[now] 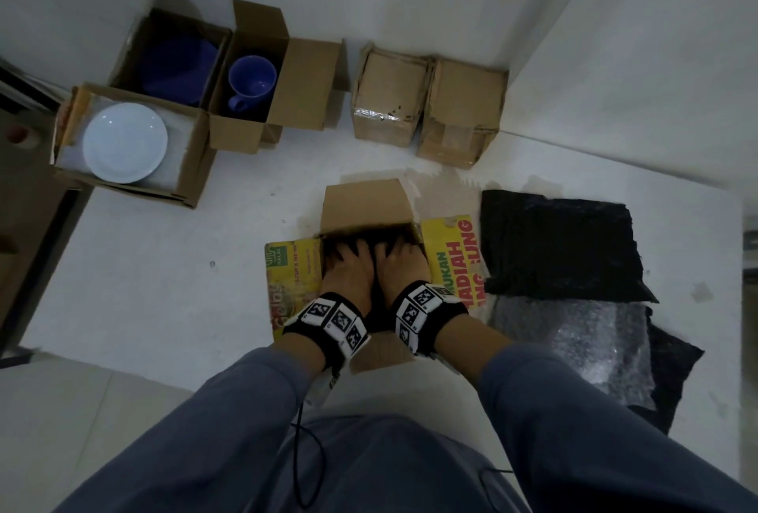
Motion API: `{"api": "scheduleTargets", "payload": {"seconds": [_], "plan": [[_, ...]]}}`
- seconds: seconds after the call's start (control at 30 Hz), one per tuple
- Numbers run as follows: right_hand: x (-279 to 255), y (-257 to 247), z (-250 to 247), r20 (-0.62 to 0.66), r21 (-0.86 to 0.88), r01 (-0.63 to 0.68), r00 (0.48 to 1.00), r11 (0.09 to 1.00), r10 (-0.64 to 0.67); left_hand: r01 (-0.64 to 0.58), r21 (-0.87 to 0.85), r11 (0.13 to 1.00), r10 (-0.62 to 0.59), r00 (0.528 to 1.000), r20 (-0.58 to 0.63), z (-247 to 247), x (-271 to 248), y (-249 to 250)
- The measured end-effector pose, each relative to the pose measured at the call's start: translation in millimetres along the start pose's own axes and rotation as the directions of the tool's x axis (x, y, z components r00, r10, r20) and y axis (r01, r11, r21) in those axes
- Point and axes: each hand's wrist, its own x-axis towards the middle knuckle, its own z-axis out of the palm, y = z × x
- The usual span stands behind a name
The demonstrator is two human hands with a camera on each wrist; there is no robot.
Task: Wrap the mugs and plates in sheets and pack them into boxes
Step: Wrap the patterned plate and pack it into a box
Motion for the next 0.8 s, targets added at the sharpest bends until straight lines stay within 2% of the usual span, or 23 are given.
{"api": "scheduleTargets", "payload": {"seconds": [0.13, 0.2, 0.3, 0.4, 0.57, 0.8], "plan": [[0, 1, -2, 0.032, 0.04, -0.007, 0.999, 0.999, 0.005, -0.06, 0.039, 0.997, 0.058, 0.997, 0.053, -6, -1, 0], [-3, 0, -5, 0.028, 0.061, -0.01, 1.0, 0.998, 0.008, -0.039, 0.072, 0.997, 0.036, 0.998, 0.044, -6, -7, 2], [-12, -2, -8, -0.012, 0.082, -0.029, 0.999, 0.996, 0.03, -0.002, 0.118, 0.993, 0.004, 1.0, -0.02, -9, -18, 2], [-21, -4, -7, -0.036, 0.079, -0.029, 0.999, 0.996, 0.032, -0.014, 0.201, 0.979, 0.034, 0.994, -0.099, -7, -25, 1], [-23, -6, 1, -0.019, 0.078, -0.045, 0.999, 0.996, 0.046, 0.052, 0.126, 0.991, -0.037, 0.992, -0.118, 11, -29, 9], [-15, -6, 0, 0.035, 0.176, -0.057, 0.998, 0.983, 0.052, 0.075, 0.029, 0.997, -0.074, 0.996, -0.059, 5, -26, 6]]}}
